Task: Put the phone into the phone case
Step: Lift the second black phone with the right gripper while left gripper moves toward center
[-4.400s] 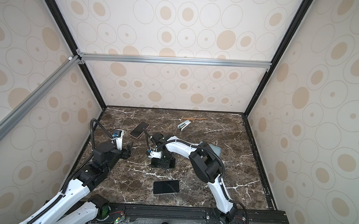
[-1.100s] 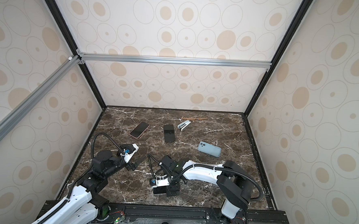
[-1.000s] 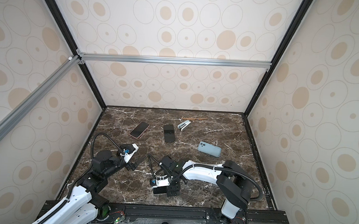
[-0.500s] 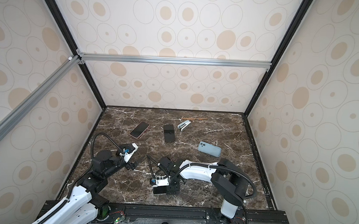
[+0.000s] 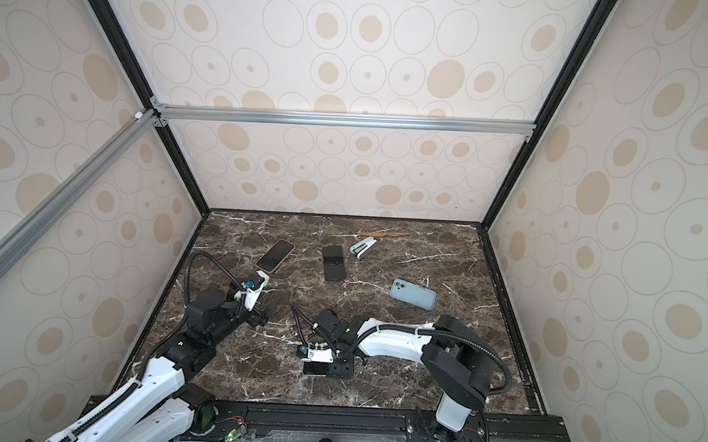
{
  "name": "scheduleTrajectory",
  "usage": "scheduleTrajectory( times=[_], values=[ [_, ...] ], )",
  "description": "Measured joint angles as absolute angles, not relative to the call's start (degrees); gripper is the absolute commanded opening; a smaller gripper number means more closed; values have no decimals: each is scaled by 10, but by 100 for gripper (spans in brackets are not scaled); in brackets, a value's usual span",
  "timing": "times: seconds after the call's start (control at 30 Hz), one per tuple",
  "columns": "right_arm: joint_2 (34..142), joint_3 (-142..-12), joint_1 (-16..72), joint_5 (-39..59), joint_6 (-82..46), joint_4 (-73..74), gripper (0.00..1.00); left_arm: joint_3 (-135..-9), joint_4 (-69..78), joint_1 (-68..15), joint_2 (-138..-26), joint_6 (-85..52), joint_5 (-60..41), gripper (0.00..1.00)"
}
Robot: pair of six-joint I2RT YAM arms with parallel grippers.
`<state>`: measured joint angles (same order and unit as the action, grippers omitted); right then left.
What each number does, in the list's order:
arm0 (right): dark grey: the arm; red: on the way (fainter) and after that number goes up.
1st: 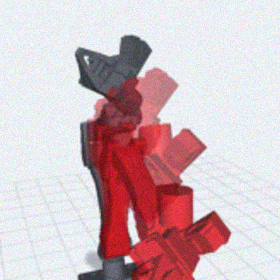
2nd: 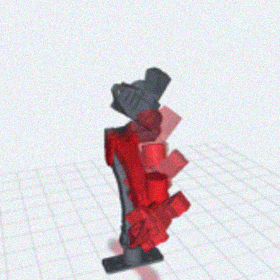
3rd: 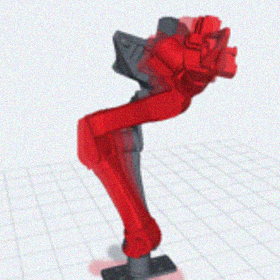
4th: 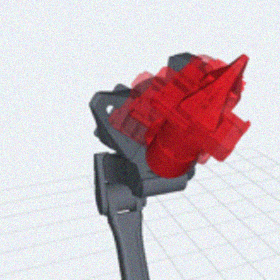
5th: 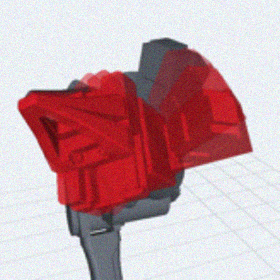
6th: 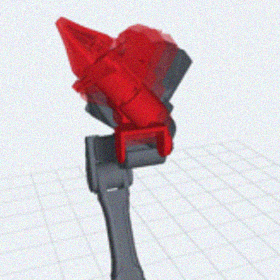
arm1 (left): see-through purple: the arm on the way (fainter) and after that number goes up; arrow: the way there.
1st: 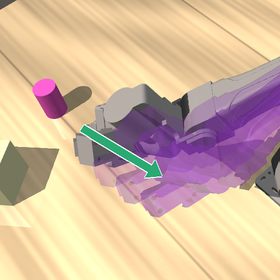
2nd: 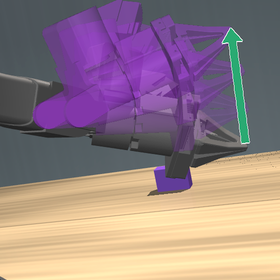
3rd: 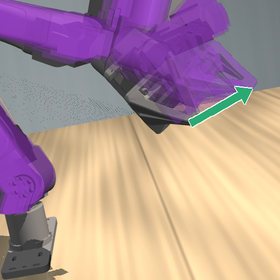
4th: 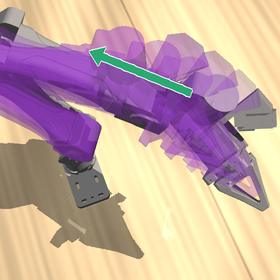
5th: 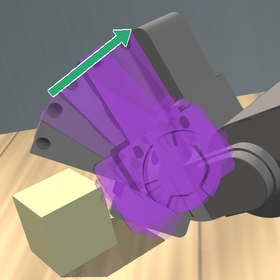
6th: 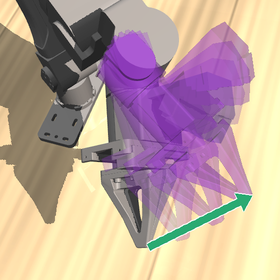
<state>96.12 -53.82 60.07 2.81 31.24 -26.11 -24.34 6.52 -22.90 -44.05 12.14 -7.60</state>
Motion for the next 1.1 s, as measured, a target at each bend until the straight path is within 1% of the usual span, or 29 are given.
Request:
scheduleTrajectory(
  times=[0.17, 0.3, 0.47, 0.63, 0.83, 0.97, 1.1],
  values=[
    [937, -509, 595, 18, 288, -232, 53, -290, 41, -229, -481, 59, -67, 83],
    [919, -493, 577, 20, 272, -229, 53, -364, -12, -229, -528, 3, -65, 84],
    [894, -488, 550, 31, 260, -227, 53, -436, -80, -229, -578, -94, -73, 81],
    [877, -488, 538, 39, 251, -214, 53, -438, -132, -229, -619, -183, -117, 78],
    [876, -484, 536, 43, 239, -205, 53, -406, -133, -229, -639, -259, -208, 77],
    [875, -484, 535, 43, 229, -204, 53, -383, -114, -229, -642, -287, -267, 77],
    [873, -484, 534, 42, 220, -191, 53, -379, -103, -229, -660, -294, -303, 77]
  ],
)
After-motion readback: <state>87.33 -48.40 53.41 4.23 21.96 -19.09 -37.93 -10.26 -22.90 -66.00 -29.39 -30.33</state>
